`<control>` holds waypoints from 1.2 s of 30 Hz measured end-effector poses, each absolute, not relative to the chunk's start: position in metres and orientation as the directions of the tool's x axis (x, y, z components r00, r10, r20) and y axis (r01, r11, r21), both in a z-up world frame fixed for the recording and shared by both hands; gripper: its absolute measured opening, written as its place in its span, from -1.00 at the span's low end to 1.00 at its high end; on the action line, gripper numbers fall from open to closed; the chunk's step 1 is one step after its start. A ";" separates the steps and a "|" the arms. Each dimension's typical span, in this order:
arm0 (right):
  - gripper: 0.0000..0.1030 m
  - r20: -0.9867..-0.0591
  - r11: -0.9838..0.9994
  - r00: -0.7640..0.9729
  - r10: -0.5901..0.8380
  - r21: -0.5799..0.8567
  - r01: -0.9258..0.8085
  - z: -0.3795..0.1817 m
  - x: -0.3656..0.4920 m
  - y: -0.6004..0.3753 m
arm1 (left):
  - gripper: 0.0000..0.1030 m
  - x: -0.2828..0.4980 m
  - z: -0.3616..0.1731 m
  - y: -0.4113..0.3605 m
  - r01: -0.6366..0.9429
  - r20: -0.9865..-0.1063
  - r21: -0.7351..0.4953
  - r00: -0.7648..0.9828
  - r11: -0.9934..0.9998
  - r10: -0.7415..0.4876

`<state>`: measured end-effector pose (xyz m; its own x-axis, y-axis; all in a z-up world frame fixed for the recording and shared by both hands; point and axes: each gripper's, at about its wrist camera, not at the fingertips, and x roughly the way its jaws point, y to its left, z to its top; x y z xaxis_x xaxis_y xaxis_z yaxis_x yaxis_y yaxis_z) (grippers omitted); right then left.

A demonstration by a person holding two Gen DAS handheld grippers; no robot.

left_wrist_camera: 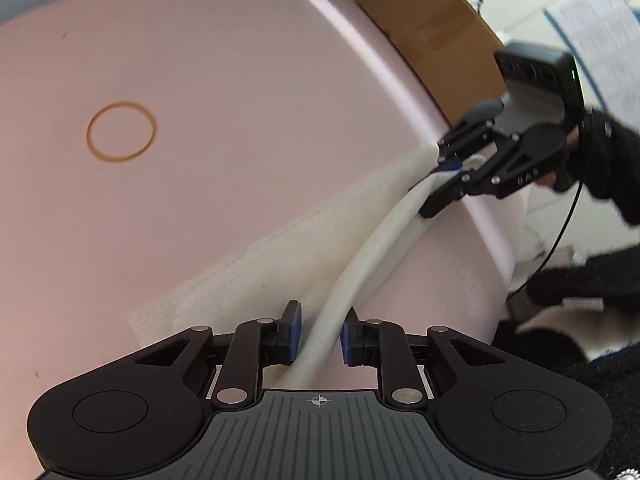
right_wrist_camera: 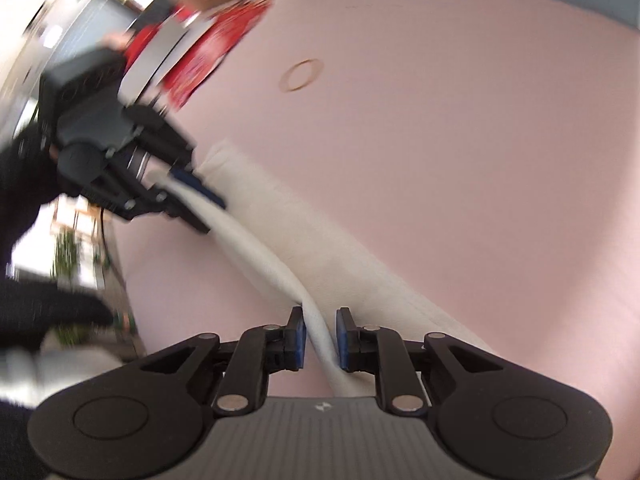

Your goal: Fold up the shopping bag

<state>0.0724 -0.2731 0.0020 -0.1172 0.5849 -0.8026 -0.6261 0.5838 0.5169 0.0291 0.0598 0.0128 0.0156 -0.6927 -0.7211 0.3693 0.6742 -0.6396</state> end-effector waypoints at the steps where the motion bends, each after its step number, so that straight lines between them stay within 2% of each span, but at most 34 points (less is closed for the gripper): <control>1: -0.66 -0.800 0.600 -0.108 0.590 0.524 -0.605 0.002 0.073 -0.277 | -0.61 0.030 0.008 0.067 0.324 -0.696 -0.674 0.024 0.664 -0.718; 5: -0.61 -0.800 0.659 -0.070 0.596 0.537 -0.527 0.004 0.066 -0.296 | -0.61 0.021 0.006 0.080 0.240 -0.669 -0.706 0.082 0.666 -0.739; 21: -0.44 -0.882 0.839 0.161 0.444 0.345 -0.421 0.001 0.050 -0.311 | -0.49 -0.007 0.022 0.113 -0.023 -0.757 -0.600 0.338 0.800 -0.558; 26: -0.36 -0.891 0.866 0.206 0.404 0.300 -0.400 0.004 0.042 -0.319 | -0.50 -0.016 0.035 0.107 -0.050 -0.833 -0.453 0.381 0.890 -0.402; 31: -0.35 -0.899 0.900 0.256 0.355 0.254 -0.355 0.004 0.039 -0.328 | -0.50 -0.023 0.043 0.081 0.003 -0.878 -0.284 0.402 0.959 -0.261; 33: -0.35 -0.896 0.900 0.257 0.362 0.265 -0.346 0.003 0.040 -0.332 | -0.45 -0.026 0.053 0.073 0.005 -0.887 -0.182 0.430 0.983 -0.166; 35: -0.34 -0.901 0.900 0.261 0.345 0.239 -0.366 0.003 0.038 -0.325 | -0.41 -0.033 0.073 0.058 -0.015 -0.861 -0.006 0.509 1.000 0.003; 36: -0.34 -0.903 0.899 0.264 0.340 0.230 -0.372 0.003 0.038 -0.323 | -0.22 -0.037 0.084 0.050 -0.028 -0.826 0.076 0.558 0.997 0.078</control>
<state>0.0377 -0.3230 0.0026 0.2638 0.3404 -0.9025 -0.3721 0.8991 0.2303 -0.0374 0.0495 0.0838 0.5585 0.0784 -0.8258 -0.0280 0.9967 0.0757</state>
